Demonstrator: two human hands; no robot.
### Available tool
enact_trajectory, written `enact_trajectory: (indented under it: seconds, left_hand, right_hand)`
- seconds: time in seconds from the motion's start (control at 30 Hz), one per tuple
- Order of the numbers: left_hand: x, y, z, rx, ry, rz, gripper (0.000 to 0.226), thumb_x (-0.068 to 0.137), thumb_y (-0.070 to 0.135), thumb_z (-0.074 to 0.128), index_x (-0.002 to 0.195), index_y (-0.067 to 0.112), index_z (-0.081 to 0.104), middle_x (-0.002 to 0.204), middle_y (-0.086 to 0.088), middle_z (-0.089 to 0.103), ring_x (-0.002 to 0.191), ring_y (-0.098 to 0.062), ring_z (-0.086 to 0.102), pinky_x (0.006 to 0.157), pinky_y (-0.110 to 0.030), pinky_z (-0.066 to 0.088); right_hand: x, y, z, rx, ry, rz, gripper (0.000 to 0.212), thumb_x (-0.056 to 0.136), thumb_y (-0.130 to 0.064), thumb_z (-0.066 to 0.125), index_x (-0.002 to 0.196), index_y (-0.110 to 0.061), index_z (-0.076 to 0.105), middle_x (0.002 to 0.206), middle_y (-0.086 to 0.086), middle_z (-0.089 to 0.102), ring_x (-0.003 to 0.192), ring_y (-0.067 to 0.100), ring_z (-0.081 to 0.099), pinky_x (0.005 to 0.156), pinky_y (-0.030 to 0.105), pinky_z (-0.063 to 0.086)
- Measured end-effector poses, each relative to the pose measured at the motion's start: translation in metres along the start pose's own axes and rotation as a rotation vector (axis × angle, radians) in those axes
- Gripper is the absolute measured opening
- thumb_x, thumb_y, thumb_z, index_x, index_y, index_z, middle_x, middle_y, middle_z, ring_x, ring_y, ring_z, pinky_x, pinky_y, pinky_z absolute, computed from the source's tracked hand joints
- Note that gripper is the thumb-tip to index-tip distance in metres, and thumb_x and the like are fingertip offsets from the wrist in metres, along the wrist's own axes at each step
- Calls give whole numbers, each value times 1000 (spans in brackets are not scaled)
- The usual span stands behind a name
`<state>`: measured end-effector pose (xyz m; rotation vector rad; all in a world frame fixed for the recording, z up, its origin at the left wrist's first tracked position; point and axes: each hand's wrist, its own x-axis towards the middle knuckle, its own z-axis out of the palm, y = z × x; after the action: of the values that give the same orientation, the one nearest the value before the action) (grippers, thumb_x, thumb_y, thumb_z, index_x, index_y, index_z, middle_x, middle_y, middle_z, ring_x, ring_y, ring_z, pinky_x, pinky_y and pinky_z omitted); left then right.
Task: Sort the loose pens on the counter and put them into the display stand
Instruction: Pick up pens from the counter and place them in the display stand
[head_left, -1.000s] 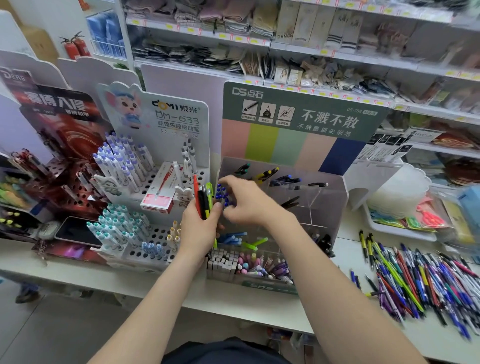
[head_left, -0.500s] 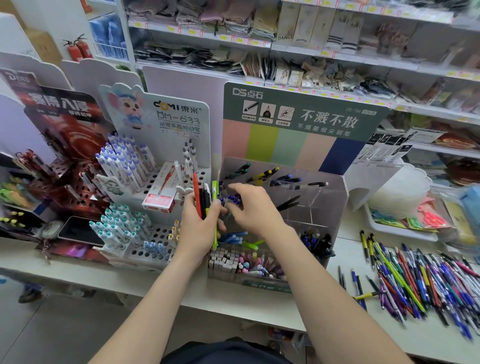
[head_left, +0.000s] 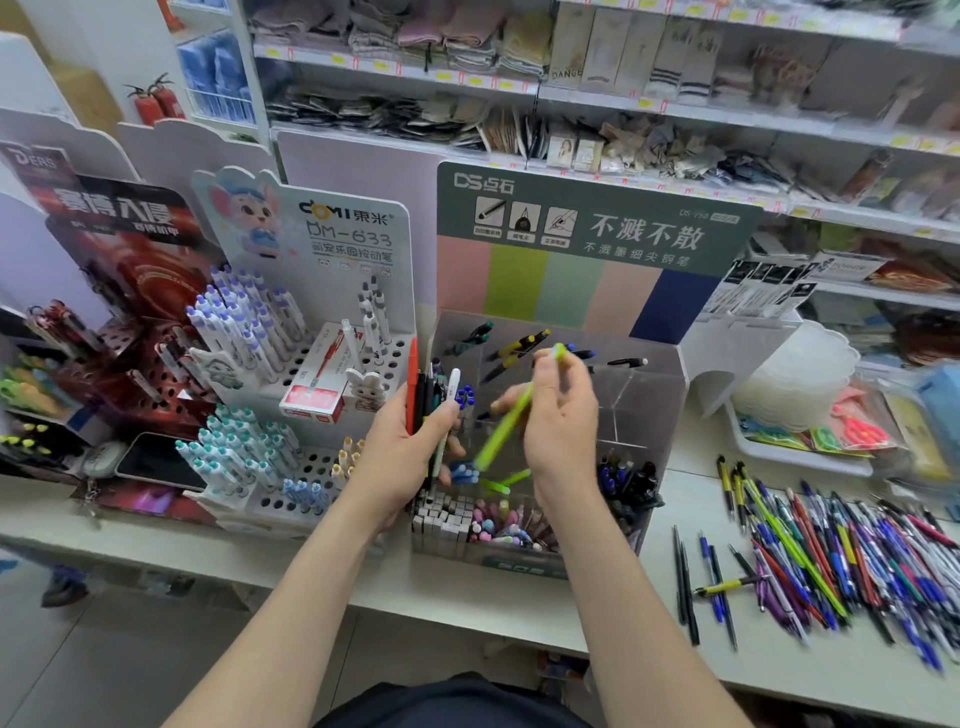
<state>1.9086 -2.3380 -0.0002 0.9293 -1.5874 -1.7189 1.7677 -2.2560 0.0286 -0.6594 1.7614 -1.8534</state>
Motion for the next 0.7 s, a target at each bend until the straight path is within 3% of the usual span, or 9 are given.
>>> enact_trajectory:
  seconds: [0.1,0.17,0.27,0.37,0.47,0.6,0.7]
  left_hand:
    - [-2,-5,2,49,35,38,17,107,26,64,122,24,58,93,-7,74,73,-32,72,55,-39,59]
    - [-5,-8,6,46,18,58,34,106,23,65,135,33,49,99,-10,73,73,-35,72,54,-41,58]
    - [-10,-14,10,113,-14,80,47,106,21,65,142,37,38,102,-10,72,69,-35,73,51,-42,59]
    - [-16,-22,15,147,-37,63,45,107,20,64,140,35,36,103,-10,73,68,-32,74,49,-42,58]
    - [-19,-31,19,127,-18,13,40,107,19,62,135,30,36,101,-7,75,66,-33,70,48,-42,56]
    - [-19,-40,21,167,44,-2,39,108,21,61,135,30,35,102,-6,75,62,-27,67,49,-39,55]
    - [-18,-45,21,182,69,-23,38,107,22,61,134,31,35,102,-9,74,62,-25,67,49,-35,55]
  right_hand:
    - [4,4,-23,-9,-57,-35,29,115,-39,40,135,-32,60,64,5,47,44,19,47,44,33,43]
    - [3,15,-35,-127,-108,-50,29,115,-32,41,133,-35,63,65,4,45,50,14,39,47,34,35]
    - [-6,32,-46,-284,-152,-84,26,112,-18,40,125,-32,58,72,-1,59,66,21,54,65,46,48]
    - [-19,43,-52,-336,-140,-186,19,114,-16,37,128,-25,47,94,-6,72,89,18,68,79,28,53]
    - [-24,52,-52,-258,-12,-229,13,114,-12,36,126,-15,38,107,-3,76,90,14,68,75,16,49]
    - [-28,70,-52,-261,62,-212,16,109,-6,47,119,-15,39,106,1,76,81,12,71,66,24,55]
    - [-30,80,-55,-337,-5,-166,19,106,-6,53,115,-19,43,103,-2,77,74,11,71,60,26,55]
